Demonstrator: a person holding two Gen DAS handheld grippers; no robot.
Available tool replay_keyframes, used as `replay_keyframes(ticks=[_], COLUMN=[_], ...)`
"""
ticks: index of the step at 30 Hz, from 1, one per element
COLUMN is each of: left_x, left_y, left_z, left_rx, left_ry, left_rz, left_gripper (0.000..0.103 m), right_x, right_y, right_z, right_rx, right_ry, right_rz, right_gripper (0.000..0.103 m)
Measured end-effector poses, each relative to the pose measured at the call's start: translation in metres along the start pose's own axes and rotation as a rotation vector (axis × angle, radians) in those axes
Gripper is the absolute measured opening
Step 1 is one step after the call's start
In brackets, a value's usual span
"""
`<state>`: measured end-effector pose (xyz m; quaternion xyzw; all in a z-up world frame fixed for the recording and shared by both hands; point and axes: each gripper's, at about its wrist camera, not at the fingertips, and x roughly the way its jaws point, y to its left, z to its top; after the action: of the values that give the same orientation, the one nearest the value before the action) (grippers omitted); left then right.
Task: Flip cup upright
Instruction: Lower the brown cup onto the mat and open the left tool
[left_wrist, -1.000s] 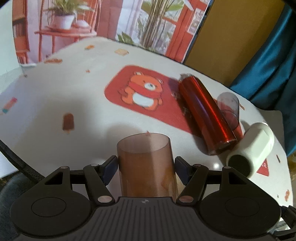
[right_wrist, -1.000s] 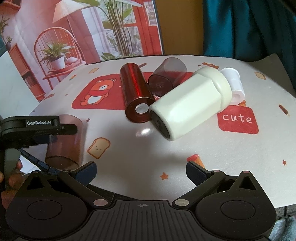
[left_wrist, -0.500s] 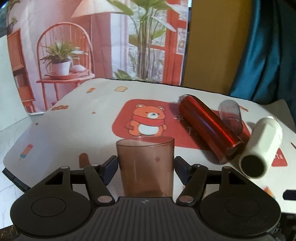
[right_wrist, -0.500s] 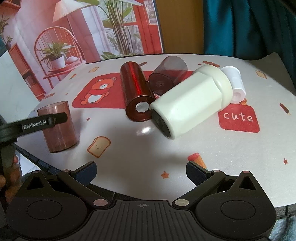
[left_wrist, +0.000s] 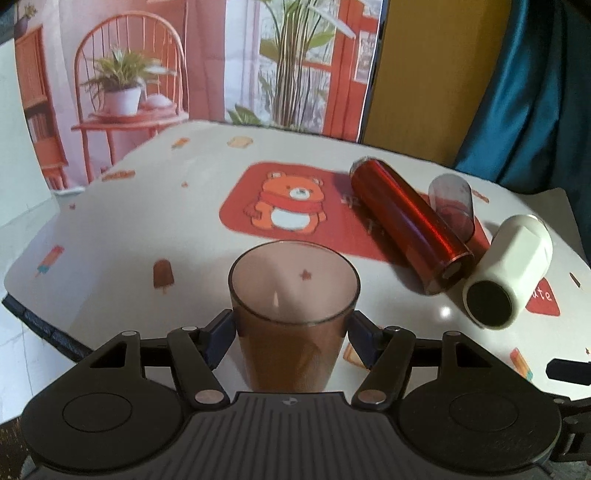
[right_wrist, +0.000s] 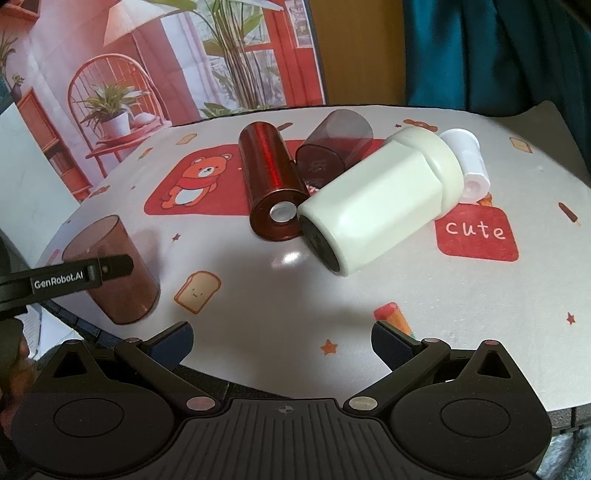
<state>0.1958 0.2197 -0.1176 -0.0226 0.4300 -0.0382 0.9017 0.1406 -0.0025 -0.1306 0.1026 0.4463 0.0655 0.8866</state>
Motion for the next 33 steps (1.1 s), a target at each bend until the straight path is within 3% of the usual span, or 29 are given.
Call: replay_keyframes(ticks=[10,21,26,28,31,33], left_x=[0.024,0.042,0.044,0.047,0.051,0.048], left_y=[0.003,0.000,0.000,0.003,0.010,0.014], left_z=[-0.009,-0.004,0.000,0.000,0.000,0.000], left_rx=[-0.033,-0.059,-0.049,-0.052,-0.100,-0.116], left_ry=[0.059,-0.016,0.003,0.041,0.112,0.133], left_rz=[-0.029,-0.032,-0.045,-0.076,-0.136,-0.132], left_gripper=[0.070,0.071,0.071,0.082,0.091,0.095], right_x=[-0.003,-0.006,-0.007,-0.006,-0.005,-0.005], right_y=[0.000,0.002,0.001,0.001,0.002,0.003], right_z=[0.000,-0.002,-0.001,-0.001,-0.001,-0.001], right_rx=[0.002,-0.005,0.003,0.007,0.008,0.005], right_ry=[-0.011,-0.011,-0.014,-0.009,-0.002,-0.001], right_rz=[0.001,-0.002,-0.002,0.000,0.008,0.010], right_gripper=[0.102,0.102,0.102,0.102,0.102,0.102])
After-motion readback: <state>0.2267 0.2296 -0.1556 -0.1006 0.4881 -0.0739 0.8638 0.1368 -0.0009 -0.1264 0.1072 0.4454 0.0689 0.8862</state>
